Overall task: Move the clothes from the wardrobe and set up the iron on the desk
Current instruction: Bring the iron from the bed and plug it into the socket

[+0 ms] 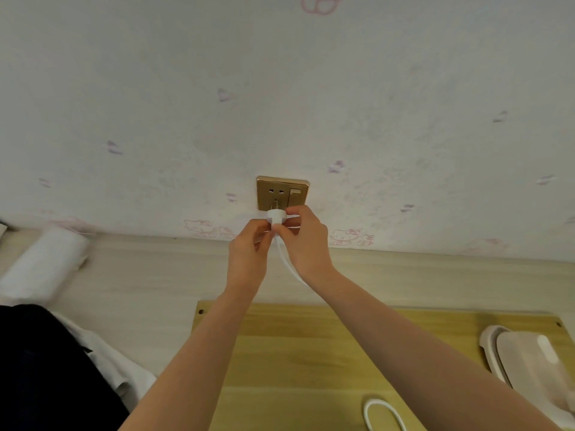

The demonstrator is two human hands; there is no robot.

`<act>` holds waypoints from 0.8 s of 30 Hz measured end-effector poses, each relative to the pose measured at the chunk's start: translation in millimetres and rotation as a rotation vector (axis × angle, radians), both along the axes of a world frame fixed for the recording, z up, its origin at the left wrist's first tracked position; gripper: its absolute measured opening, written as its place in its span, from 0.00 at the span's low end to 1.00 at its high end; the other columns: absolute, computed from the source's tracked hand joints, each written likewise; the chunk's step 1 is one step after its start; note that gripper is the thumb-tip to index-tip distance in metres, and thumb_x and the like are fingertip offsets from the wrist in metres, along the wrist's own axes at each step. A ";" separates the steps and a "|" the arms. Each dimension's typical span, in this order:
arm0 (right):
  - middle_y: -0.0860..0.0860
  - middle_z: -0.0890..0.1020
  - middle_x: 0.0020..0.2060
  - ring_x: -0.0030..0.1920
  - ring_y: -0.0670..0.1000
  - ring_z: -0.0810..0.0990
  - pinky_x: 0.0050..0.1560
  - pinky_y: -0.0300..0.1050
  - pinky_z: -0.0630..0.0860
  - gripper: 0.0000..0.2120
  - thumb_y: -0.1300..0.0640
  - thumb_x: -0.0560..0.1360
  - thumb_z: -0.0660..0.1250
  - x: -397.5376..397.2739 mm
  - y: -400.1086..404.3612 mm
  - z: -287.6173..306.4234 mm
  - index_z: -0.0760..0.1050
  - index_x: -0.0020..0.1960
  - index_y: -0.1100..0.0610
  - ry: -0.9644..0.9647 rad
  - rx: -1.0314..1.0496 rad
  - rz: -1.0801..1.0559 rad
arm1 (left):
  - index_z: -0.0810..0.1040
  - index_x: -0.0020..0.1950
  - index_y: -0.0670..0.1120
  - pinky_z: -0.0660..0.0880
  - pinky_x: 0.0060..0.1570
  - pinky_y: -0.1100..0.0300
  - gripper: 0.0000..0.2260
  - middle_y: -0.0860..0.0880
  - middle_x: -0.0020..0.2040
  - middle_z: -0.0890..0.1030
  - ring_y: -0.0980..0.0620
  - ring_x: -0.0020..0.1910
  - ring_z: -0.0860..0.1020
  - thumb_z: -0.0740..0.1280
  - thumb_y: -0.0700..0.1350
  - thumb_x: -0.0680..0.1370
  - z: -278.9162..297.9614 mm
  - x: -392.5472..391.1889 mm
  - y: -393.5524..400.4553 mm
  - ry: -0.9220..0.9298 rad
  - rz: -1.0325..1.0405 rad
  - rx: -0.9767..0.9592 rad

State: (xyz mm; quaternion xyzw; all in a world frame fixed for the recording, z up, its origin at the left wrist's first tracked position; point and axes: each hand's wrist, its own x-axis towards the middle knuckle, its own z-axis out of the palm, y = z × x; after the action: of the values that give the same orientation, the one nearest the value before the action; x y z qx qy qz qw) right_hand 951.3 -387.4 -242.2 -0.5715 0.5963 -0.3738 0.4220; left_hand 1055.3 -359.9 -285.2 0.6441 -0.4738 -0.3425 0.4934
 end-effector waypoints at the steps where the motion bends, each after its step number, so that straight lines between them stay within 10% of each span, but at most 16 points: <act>1: 0.50 0.83 0.43 0.42 0.45 0.81 0.42 0.29 0.74 0.13 0.61 0.73 0.70 -0.2 -0.3 0.4 0.75 0.56 0.57 -0.001 -0.009 0.001 | 0.78 0.54 0.48 0.75 0.49 0.68 0.05 0.56 0.47 0.82 0.60 0.47 0.80 0.65 0.41 0.79 0.4 -0.2 -0.3 0.011 0.000 -0.001; 24: 0.49 0.82 0.39 0.40 0.47 0.82 0.38 0.26 0.72 0.05 0.59 0.73 0.70 4.1 -8.7 8.9 0.76 0.47 0.56 0.073 -0.103 -0.087 | 0.77 0.46 0.57 0.79 0.50 0.52 0.08 0.55 0.43 0.82 0.53 0.45 0.81 0.61 0.47 0.81 12.4 -8.6 -7.3 0.144 0.083 -0.027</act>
State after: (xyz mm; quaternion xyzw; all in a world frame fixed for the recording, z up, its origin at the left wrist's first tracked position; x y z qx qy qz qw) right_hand 955.4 -396.1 -233.3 -0.5793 0.6156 -0.4010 0.3530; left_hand 1046.7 -367.2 -272.8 0.6301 -0.4148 -0.3607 0.5484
